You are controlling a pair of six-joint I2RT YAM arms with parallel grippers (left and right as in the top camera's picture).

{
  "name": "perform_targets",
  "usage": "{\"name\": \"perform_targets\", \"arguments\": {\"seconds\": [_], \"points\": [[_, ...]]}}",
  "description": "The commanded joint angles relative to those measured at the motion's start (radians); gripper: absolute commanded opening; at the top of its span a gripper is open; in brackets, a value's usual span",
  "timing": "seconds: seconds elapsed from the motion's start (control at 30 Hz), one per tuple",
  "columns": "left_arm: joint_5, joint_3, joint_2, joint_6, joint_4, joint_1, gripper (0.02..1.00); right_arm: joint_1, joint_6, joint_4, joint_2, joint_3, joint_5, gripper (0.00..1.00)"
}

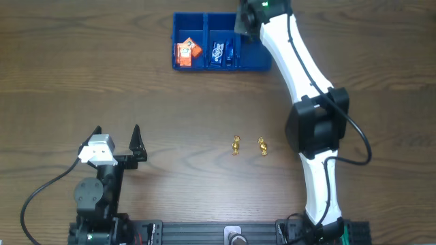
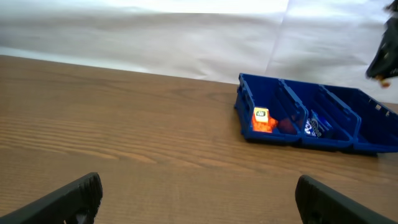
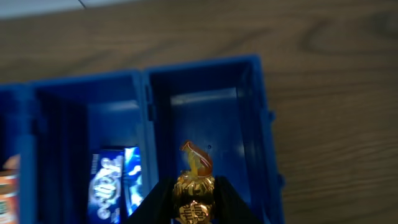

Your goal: Sort Candies Into Trays

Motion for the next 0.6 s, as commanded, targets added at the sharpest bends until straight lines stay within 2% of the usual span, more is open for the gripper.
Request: {"name": "perform_targets", "arguments": {"seconds": [0.03, 0.07, 0.2, 0.4, 0.53, 0.6], "points": [[0.006, -0.015, -0.006, 0.003, -0.042, 0.006, 0.998, -0.013, -0.014, 0.000, 0.021, 0.000, 0.002, 0.261], [0.006, -0.015, -0.006, 0.003, -0.042, 0.006, 0.998, -0.013, -0.014, -0.003, 0.024, 0.000, 0.002, 0.290], [0.006, -0.015, -0.006, 0.003, -0.042, 0.006, 0.996, -0.013, -0.018, -0.021, 0.017, 0.000, 0.003, 0.579], [0.006, -0.015, -0.006, 0.003, -0.042, 0.006, 0.998, 0.075, -0.018, -0.082, -0.137, -0.080, 0.028, 0.630], [0.006, -0.015, -0.006, 0.003, -0.042, 0.006, 0.998, 0.146, -0.001, 0.038, -0.390, -0.433, 0.004, 0.647], [0.006, -0.015, -0.006, 0.003, -0.042, 0.006, 0.996, 0.179, 0.056, 0.060, -0.512, -0.617, -0.016, 0.669]]}}
